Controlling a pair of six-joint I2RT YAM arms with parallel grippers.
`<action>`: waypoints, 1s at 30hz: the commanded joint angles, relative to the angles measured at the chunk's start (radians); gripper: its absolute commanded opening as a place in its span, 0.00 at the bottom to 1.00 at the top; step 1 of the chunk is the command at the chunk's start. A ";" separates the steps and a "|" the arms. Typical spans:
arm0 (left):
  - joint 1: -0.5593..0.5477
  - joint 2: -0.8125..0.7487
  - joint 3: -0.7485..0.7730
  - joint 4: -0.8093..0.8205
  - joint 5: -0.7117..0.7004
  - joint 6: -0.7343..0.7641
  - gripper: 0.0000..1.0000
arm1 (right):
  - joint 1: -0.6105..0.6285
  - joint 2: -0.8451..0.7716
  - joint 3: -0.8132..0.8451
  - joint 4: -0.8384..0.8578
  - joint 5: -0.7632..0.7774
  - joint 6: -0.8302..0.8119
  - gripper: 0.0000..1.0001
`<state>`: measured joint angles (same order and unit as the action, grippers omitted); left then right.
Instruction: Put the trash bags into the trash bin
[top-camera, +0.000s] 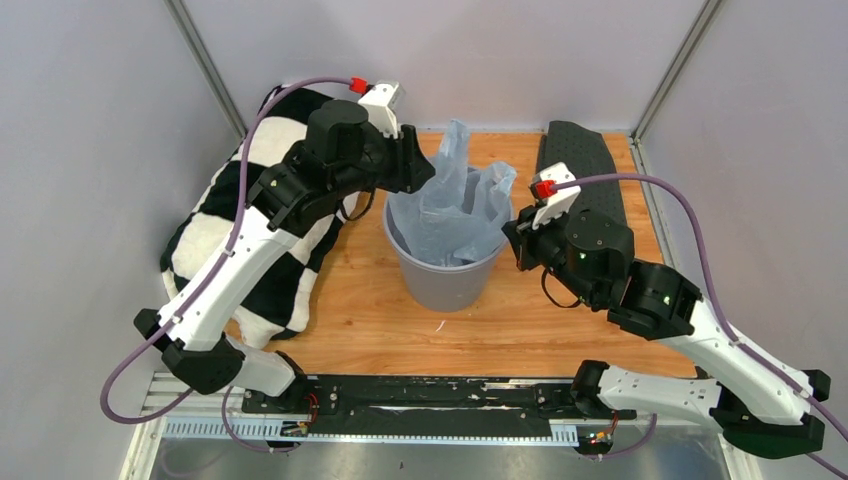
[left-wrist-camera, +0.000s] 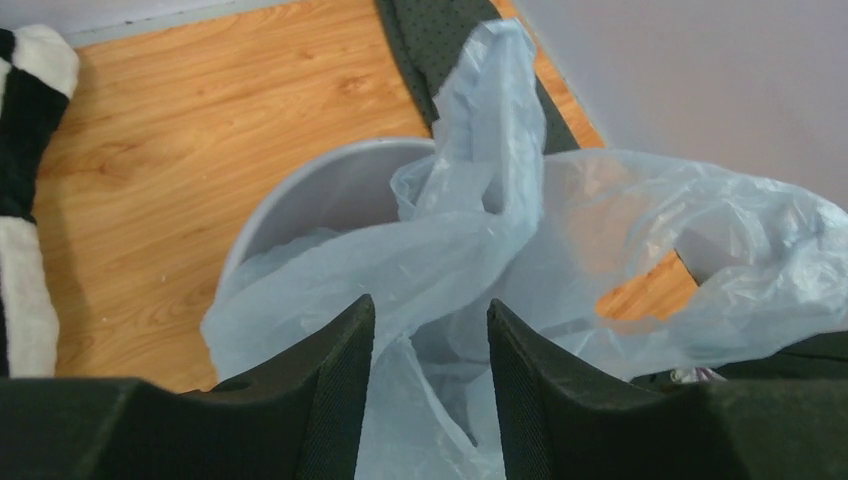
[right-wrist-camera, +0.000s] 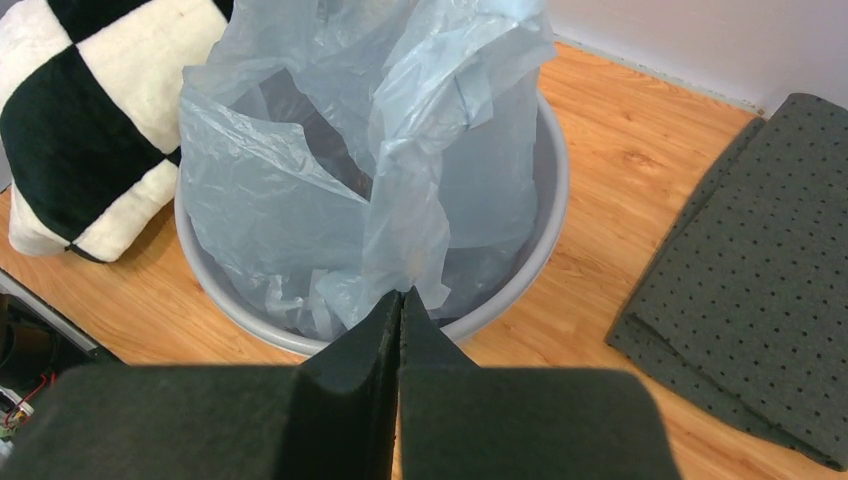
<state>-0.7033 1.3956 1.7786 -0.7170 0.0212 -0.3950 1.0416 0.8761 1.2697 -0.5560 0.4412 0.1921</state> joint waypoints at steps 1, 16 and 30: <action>-0.050 -0.008 0.056 -0.039 0.009 0.042 0.50 | -0.009 -0.004 -0.006 -0.041 0.011 0.019 0.00; -0.201 0.154 0.262 -0.099 -0.339 0.258 0.71 | -0.008 0.008 0.002 -0.053 -0.023 0.029 0.00; -0.214 0.339 0.371 -0.101 -0.487 0.231 0.24 | -0.008 -0.042 -0.014 -0.121 0.056 0.069 0.00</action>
<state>-0.9119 1.7592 2.1555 -0.8127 -0.3695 -0.1398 1.0416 0.8547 1.2629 -0.6178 0.4248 0.2283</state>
